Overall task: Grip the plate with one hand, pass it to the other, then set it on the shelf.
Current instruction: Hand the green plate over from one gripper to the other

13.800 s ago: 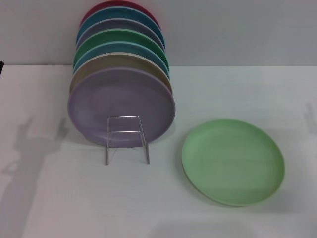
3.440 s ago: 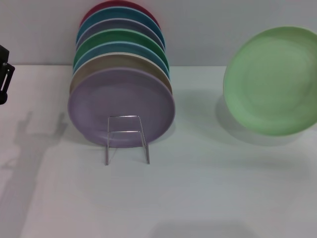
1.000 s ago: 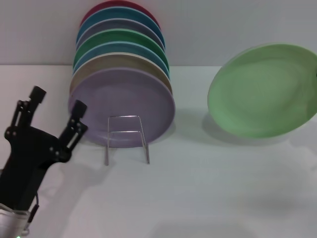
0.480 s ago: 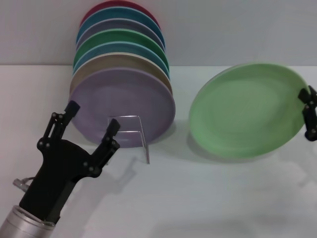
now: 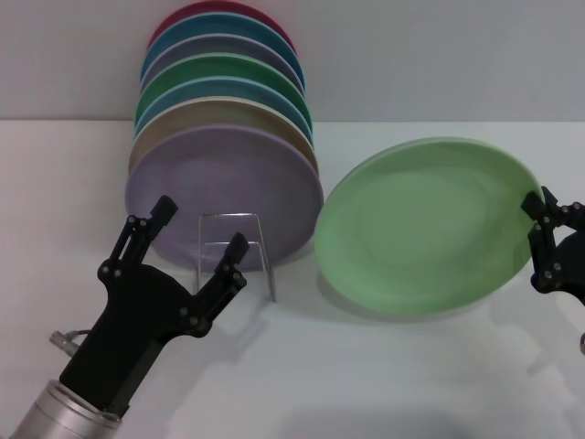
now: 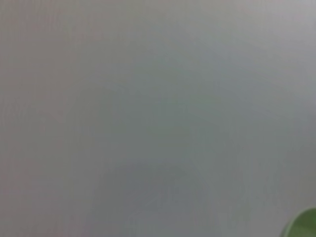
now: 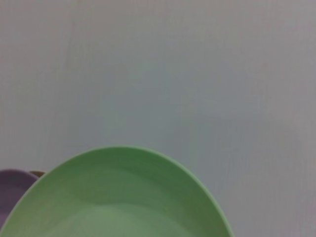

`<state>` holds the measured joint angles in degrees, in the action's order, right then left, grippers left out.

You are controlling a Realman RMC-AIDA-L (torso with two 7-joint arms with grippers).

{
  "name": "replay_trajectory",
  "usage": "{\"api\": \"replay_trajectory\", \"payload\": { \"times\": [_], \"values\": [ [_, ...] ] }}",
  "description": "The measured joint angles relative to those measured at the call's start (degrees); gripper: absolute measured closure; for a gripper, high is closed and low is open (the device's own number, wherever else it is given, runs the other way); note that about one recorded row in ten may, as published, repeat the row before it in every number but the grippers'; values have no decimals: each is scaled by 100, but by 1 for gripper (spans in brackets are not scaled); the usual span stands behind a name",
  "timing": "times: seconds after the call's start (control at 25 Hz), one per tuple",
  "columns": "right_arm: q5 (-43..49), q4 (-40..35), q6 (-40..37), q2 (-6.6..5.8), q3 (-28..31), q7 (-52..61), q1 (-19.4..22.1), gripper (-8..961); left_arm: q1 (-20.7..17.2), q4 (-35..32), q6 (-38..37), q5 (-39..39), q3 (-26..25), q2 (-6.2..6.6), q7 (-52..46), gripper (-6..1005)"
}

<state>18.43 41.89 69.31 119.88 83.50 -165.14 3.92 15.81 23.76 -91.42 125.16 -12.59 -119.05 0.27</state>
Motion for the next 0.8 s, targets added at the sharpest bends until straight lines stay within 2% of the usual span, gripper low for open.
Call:
{"api": "replay_trajectory", "payload": {
  "times": [0.32,0.8],
  "values": [
    [-426,7,128,0,-371,-10,97,931,66,143,291,9,205,-3,100,137],
    [-428,4,125,0,-452,-15,11,930,163,483,919,8,210,-2,377,136]
  ]
}}
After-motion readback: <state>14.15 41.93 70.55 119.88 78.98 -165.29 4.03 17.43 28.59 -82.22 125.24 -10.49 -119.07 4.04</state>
